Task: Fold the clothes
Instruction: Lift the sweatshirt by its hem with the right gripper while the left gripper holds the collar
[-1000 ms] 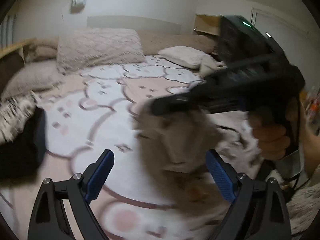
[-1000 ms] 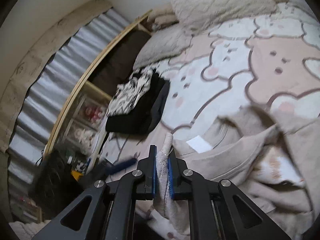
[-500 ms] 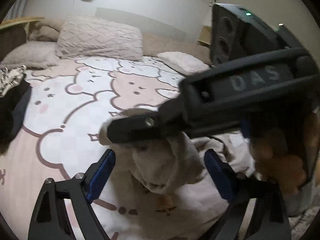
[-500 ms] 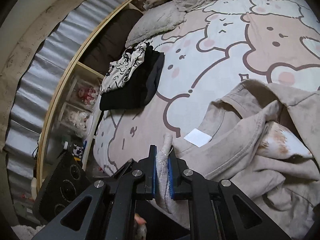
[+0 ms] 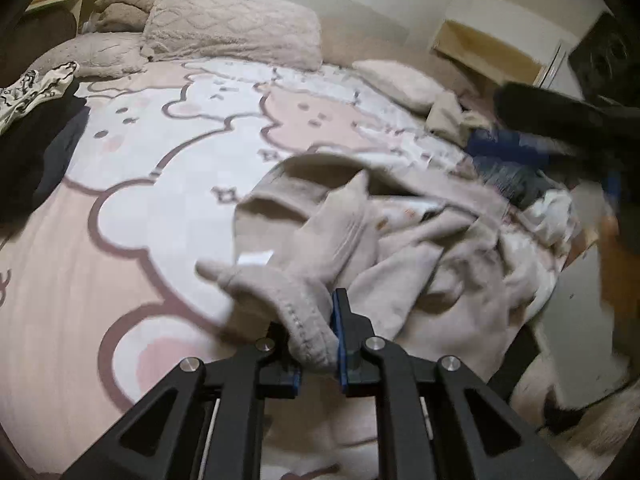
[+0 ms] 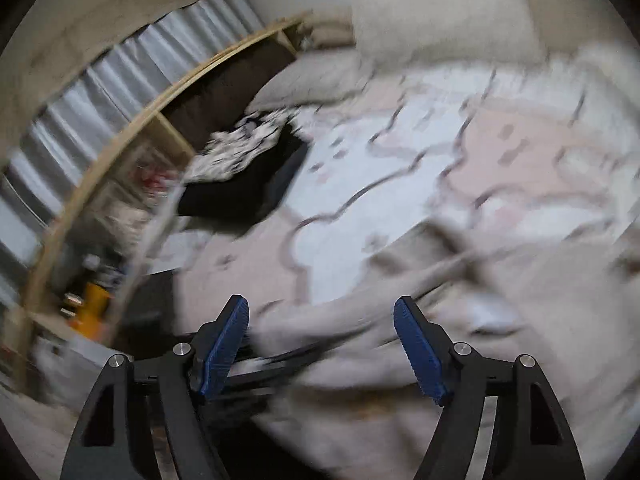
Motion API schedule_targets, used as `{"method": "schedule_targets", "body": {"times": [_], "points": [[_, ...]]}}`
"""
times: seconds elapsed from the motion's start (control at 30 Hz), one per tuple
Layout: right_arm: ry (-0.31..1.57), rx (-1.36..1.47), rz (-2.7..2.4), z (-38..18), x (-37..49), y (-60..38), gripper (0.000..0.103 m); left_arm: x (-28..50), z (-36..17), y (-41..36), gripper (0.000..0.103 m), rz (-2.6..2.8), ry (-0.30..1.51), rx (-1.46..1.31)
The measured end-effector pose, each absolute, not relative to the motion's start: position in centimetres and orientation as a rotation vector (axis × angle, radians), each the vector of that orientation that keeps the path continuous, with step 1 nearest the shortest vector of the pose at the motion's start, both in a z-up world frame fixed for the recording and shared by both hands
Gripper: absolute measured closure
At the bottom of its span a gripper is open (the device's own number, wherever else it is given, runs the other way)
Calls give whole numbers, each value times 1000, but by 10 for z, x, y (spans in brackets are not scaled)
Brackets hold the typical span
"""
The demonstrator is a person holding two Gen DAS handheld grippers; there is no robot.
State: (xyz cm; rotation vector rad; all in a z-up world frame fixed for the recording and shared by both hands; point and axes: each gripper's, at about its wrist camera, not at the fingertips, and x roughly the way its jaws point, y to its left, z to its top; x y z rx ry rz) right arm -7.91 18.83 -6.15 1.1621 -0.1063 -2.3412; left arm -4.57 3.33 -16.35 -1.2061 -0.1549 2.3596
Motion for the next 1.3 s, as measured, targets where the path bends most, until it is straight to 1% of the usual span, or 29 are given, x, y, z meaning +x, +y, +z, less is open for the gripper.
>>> {"method": "schedule_targets", "body": {"times": [0.03,0.07,0.1,0.13,0.2,0.3,0.37,0.4,0.43,0.47,0.5,0.53,0.63,0.7,0.77,0.8,0.9,1.0,1.17,1.3], "points": [[4,1158,-2395,-62,-83,192,30,-45,-168,32,90,2351,-160,-1222],[151,1153,-2447,-66,-89,195,39,-45,-172,31,90,2344,-165,-1234],[277,1165,-2476,-72,-96,195,44,-44,-175,31,90,2338,-167,-1245],[352,1183,-2483,-78,-102,195,44,-43,-178,30,90,2332,-169,-1253],[429,1231,-2452,-91,-119,192,44,-41,-182,30,90,2320,-180,-1262],[474,1295,-2382,-109,-149,176,44,-40,-184,32,90,2309,-201,-1272],[551,1342,-2322,-127,-171,159,44,-40,-186,31,90,2301,-219,-1278],[593,1365,-2289,-135,-177,152,51,-40,-187,30,90,2297,-225,-1280],[638,1394,-2251,-145,-185,145,61,-39,-188,30,90,2294,-230,-1281],[693,1451,-2213,-158,-196,139,78,-39,-189,30,90,2292,-235,-1282],[737,1493,-2196,-167,-203,136,92,-39,-188,29,90,2292,-238,-1279],[785,1502,-2191,-175,-207,135,98,-38,-187,28,90,2299,-237,-1275],[996,1367,-2274,-177,-208,141,98,-40,-183,23,90,2334,-231,-1267],[1202,1135,-2381,-162,-197,149,98,-48,-182,21,90,2390,-216,-1296],[1447,861,-2470,-142,-180,157,99,-61,-175,20,93,2458,-200,-1298],[1498,775,-2509,-131,-174,162,99,-67,-168,20,93,2489,-191,-1275],[1554,537,-2681,-80,-158,185,99,-87,-135,18,93,2579,-182,-1156],[1548,336,-2845,-18,-138,209,99,-108,-88,17,93,2656,-213,-1006],[1453,95,-3058,89,-100,243,99,-130,17,21,93,2809,-106,-695],[1474,-113,-3146,148,-68,256,99,-124,112,23,93,2904,-13,-419]]}}
